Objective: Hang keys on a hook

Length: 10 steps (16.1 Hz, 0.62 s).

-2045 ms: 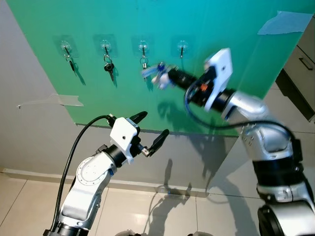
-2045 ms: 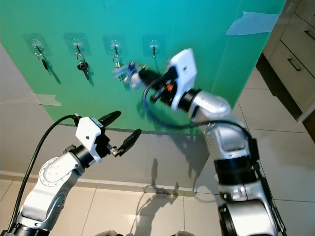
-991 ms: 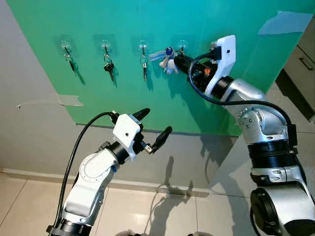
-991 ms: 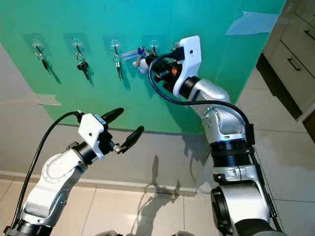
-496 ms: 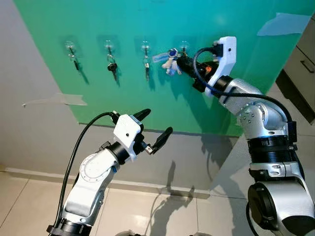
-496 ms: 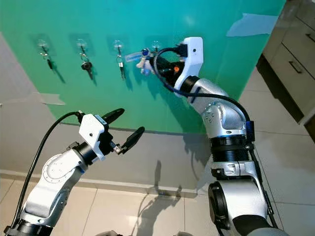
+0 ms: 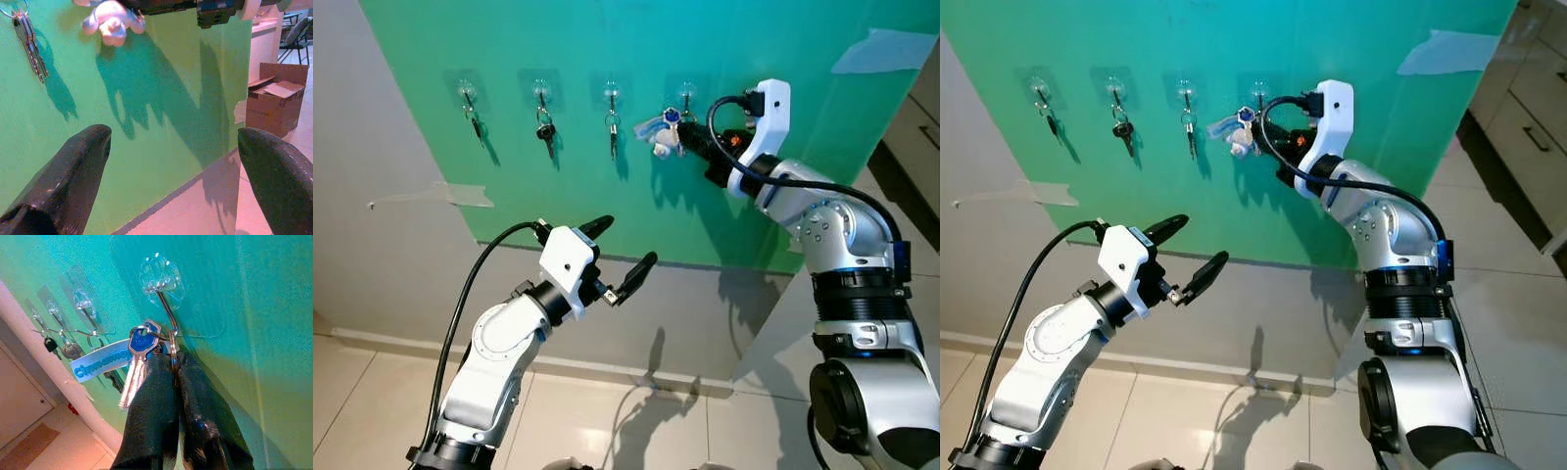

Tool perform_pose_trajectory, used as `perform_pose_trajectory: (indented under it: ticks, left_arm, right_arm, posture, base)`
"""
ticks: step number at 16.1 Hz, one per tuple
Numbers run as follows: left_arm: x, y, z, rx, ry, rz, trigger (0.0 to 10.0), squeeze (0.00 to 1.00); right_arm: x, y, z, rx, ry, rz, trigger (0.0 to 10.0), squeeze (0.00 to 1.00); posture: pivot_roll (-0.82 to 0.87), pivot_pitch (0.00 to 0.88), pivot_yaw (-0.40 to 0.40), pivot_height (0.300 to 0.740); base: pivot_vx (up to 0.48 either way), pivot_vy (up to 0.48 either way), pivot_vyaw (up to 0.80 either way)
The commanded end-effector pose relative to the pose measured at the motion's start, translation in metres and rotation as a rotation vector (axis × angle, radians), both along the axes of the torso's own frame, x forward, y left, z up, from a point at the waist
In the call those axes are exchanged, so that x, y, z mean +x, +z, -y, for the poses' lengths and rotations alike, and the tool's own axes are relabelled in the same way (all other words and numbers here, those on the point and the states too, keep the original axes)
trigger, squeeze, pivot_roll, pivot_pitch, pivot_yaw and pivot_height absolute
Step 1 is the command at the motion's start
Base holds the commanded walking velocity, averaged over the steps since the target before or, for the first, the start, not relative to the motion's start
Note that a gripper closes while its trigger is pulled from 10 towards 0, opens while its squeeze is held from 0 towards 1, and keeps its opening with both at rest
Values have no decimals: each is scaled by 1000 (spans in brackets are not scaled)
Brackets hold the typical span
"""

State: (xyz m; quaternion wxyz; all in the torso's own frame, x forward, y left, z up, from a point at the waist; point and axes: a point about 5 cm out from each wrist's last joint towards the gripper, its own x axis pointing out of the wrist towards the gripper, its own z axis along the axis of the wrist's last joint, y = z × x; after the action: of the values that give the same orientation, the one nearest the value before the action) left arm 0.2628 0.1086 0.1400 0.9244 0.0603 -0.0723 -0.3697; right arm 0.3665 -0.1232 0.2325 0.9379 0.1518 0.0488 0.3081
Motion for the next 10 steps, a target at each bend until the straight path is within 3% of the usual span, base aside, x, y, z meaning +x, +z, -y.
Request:
perform_pose_trajectory:
  ticks: [1,7,8,9,10]
  left_arm:
    - [1,1,0,14,-7,1,10000,0]
    - [1,3,4,2,-17,5,10000,0]
    - [1,6,5,-13,-20,13,10000,0]
    - [1,9,5,-29,-24,22,10000,0]
    - [1,11,6,-40,-32,29,10000,0]
  right_arm:
    - [-1,0,6,-26,-15,-2,10000,0]
    - [-3,-4,5,-20,-10,-14,10000,0]
    - [-4,-5,4,-23,-5,-12,10000,43]
    - [-4,-5,4,-19,-1,-10,10000,1000]
    - [-5,-4,3,-12,6,-9,10000,1000]
  posture:
    - [-63,30,39,740]
    - [-65,34,41,740]
    - [-65,34,41,740]
    - [-66,32,43,740]
    - [-68,32,43,740]
  base:
    - [0,0,0]
    - [0,0,0]
    - [0,0,0]
    - [0,0,0]
    - [0,0,0]
